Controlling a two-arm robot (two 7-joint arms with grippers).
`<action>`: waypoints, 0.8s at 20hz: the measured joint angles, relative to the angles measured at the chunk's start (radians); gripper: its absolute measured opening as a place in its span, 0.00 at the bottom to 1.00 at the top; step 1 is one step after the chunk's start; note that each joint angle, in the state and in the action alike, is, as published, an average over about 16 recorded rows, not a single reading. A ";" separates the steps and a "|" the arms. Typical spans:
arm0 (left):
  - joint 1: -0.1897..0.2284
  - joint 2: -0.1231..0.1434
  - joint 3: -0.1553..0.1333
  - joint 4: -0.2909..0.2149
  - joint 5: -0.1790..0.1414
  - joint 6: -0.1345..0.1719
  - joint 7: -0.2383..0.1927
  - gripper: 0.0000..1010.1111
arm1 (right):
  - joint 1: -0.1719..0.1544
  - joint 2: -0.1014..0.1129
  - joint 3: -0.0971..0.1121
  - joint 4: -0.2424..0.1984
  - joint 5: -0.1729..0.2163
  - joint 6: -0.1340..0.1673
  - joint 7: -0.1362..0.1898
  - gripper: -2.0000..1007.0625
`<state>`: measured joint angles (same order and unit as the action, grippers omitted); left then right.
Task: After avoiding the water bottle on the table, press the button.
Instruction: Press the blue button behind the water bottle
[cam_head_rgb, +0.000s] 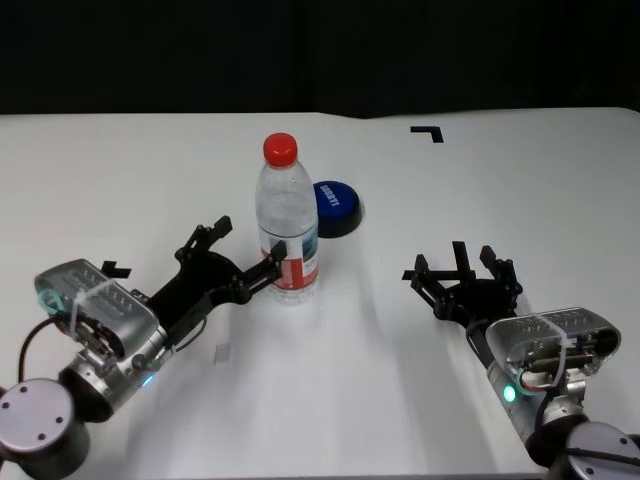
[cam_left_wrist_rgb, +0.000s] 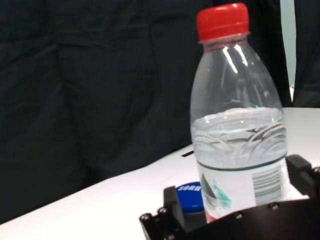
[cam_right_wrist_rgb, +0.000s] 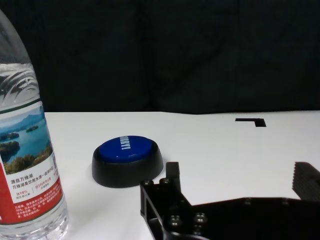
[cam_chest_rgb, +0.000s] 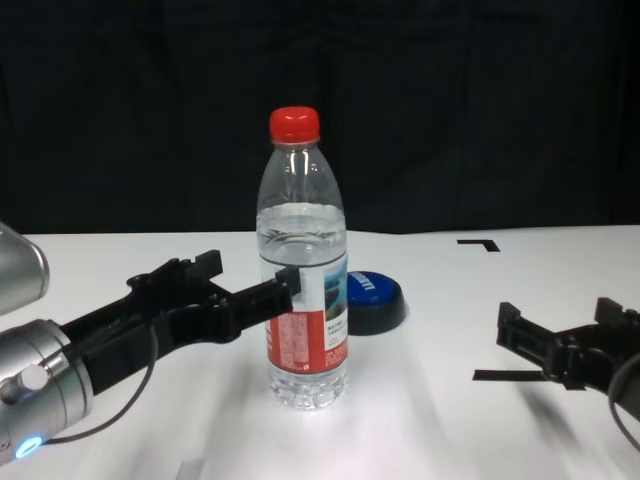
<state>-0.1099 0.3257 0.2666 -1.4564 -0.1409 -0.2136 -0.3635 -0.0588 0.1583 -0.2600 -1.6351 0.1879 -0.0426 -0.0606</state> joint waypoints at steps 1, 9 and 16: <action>0.001 0.001 -0.001 -0.001 -0.001 0.000 0.001 0.99 | 0.000 0.000 0.000 0.000 0.000 0.000 0.000 1.00; 0.024 0.007 -0.014 -0.023 -0.003 -0.002 0.012 0.99 | 0.000 0.000 0.000 0.000 0.000 0.000 0.000 1.00; 0.060 0.013 -0.040 -0.059 0.001 -0.003 0.035 0.99 | 0.000 0.000 0.000 0.000 0.000 0.000 0.000 1.00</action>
<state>-0.0496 0.3391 0.2263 -1.5152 -0.1403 -0.2169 -0.3286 -0.0588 0.1583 -0.2600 -1.6351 0.1879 -0.0426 -0.0606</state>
